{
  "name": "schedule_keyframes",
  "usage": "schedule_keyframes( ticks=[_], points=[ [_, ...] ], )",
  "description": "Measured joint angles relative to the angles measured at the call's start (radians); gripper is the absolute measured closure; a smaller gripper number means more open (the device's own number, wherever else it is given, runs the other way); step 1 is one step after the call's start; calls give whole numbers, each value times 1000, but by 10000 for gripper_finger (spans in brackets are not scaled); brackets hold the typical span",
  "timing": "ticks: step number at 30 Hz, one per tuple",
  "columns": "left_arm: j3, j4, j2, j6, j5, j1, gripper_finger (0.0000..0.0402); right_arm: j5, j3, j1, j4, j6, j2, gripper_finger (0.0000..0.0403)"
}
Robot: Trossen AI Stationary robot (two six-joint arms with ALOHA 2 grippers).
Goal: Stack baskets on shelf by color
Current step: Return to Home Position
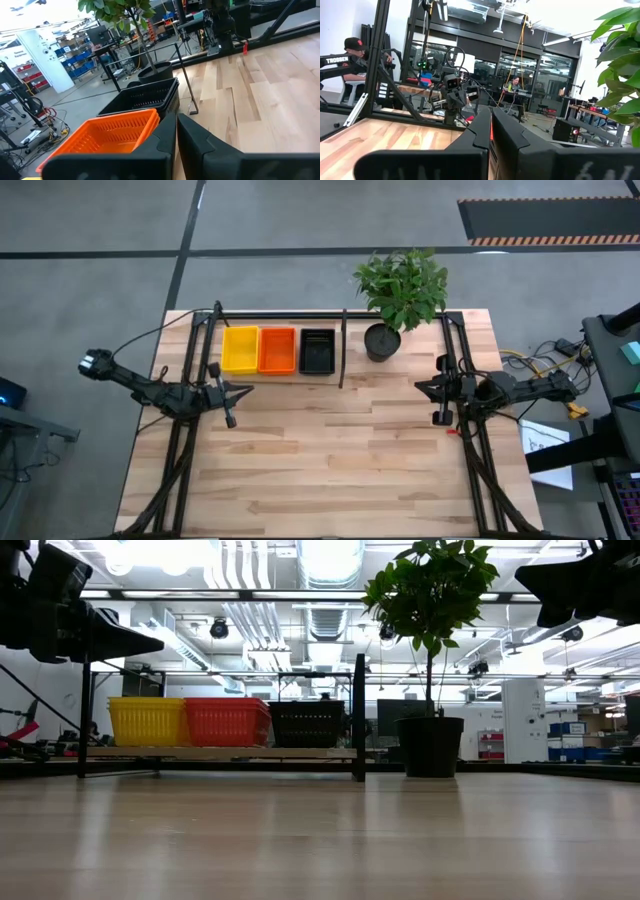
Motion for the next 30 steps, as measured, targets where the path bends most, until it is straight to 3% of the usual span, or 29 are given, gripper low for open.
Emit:
schedule_keyframes(
  ticks=[30],
  points=[
    [0, 0, 9, 0, 0, 0, 402, 0, 0, 0, 0, 0, 0, 394]
  ],
)
